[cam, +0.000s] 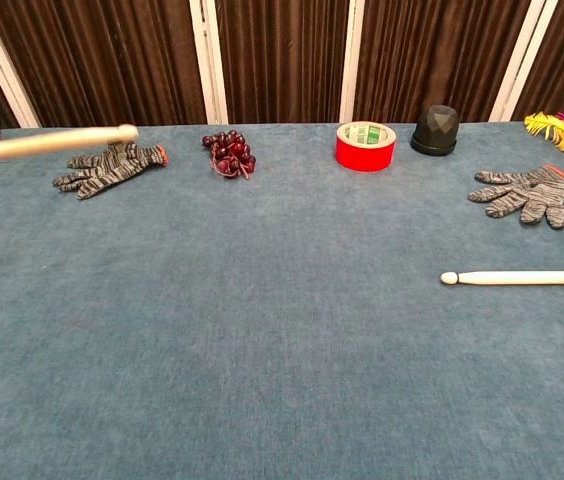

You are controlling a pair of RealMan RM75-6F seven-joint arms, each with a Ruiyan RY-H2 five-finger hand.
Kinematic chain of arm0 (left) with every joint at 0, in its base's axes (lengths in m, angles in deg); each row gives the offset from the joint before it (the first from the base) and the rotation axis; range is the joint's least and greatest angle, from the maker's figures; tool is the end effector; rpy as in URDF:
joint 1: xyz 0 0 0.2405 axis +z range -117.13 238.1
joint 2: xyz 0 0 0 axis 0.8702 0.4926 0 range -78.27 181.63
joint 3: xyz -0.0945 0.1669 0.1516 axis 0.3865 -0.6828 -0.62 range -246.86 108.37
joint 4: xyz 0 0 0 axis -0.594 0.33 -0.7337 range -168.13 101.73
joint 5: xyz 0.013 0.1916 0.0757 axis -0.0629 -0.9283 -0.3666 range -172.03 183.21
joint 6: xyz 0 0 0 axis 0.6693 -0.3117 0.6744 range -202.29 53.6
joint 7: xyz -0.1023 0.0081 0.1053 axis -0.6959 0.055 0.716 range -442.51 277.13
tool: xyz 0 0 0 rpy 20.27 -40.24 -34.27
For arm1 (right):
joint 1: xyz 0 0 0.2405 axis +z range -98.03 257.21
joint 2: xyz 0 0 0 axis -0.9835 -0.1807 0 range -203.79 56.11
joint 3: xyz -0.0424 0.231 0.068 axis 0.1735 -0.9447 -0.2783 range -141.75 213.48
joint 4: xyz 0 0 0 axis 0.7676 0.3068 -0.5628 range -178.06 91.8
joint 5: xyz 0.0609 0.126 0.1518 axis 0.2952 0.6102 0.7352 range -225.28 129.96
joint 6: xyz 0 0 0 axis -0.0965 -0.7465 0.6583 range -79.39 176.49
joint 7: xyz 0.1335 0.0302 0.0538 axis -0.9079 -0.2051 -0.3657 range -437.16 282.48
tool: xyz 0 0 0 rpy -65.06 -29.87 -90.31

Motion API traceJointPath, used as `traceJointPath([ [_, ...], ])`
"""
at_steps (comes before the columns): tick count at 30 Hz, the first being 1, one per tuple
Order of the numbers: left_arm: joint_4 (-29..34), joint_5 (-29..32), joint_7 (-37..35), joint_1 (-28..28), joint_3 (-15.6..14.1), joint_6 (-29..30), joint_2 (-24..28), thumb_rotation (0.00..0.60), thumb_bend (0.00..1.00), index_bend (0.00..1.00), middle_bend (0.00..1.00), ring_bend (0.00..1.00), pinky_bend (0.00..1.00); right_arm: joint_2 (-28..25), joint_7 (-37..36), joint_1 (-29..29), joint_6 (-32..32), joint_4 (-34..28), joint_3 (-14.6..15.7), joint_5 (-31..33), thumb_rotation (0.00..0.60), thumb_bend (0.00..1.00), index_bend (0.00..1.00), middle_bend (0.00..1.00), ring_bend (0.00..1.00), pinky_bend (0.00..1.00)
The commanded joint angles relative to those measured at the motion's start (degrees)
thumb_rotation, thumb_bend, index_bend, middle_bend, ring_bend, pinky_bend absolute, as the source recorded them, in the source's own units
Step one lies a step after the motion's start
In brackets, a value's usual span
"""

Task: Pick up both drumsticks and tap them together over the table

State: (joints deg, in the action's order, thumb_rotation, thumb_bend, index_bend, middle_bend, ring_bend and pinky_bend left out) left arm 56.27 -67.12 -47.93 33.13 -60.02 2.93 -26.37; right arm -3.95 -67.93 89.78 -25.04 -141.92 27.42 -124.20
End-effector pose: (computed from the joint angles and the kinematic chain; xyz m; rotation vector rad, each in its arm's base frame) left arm -0.2109 0.3044 0.0917 -1.5465 -0.5040 -0.7611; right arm -0.2673 -0.2233 0.1092 1.3977 -1.0584 0.8899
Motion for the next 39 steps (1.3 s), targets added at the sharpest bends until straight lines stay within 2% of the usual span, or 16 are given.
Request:
traceJointPath([
  [1, 5.37, 1.13, 3.47, -0.24, 1.76, 0.57, 4.09, 0.6, 0.53, 0.61, 0.57, 0.07, 0.0, -1.52, 2.81, 6.0, 8.3, -1.18, -4.18, 8.57, 0.6, 0.26, 0.4, 0.28, 0.23, 0.01],
  [5, 8.75, 2.61, 4.68, -0.31, 2.66, 0.32, 6.48, 0.6, 0.53, 0.61, 0.57, 0.07, 0.0, -0.43, 10.2, 10.48, 12.34, -0.39, -5.47, 15.39, 0.6, 0.26, 0.4, 0.28, 0.23, 0.01],
  [9, 9.57, 3.4, 4.86, -0.37, 2.86, 0.06, 7.34, 0.6, 0.53, 0.61, 0.57, 0.07, 0.0, 2.34, 16.26, 14.31, 14.33, 2.18, -5.76, 20.82, 0.6, 0.26, 0.4, 0.28, 0.24, 0.01],
  [16, 9.03, 3.29, 4.5, -0.35, 3.08, 0.59, 8.18, 0.6, 0.53, 0.61, 0.57, 0.07, 0.0, 6.41, 20.71, 18.12, 15.56, 7.57, -5.37, 26.35, 0.6, 0.26, 0.4, 0.28, 0.24, 0.01],
  [22, 9.78, 3.65, 4.77, 0.15, 3.48, 1.63, 10.0, 0.6, 0.53, 0.61, 0.57, 0.07, 0.0, 9.06, 19.66, 18.47, 16.48, 12.4, -3.24, 27.22, 0.6, 0.26, 0.4, 0.28, 0.24, 0.01],
  [31, 10.35, 4.22, 4.55, 0.59, 3.54, 2.1, 11.43, 0.6, 0.53, 0.61, 0.57, 0.07, 0.0, 10.05, 16.79, 17.75, 16.03, 15.05, -1.18, 24.76, 0.6, 0.26, 0.4, 0.3, 0.24, 0.01],
  [39, 10.32, 4.43, 4.1, 0.8, 3.5, 2.32, 11.95, 0.6, 0.53, 0.61, 0.57, 0.07, 0.0, 11.3, 15.49, 18.2, 16.2, 17.73, -1.02, 24.1, 0.6, 0.26, 0.42, 0.39, 0.25, 0.01],
])
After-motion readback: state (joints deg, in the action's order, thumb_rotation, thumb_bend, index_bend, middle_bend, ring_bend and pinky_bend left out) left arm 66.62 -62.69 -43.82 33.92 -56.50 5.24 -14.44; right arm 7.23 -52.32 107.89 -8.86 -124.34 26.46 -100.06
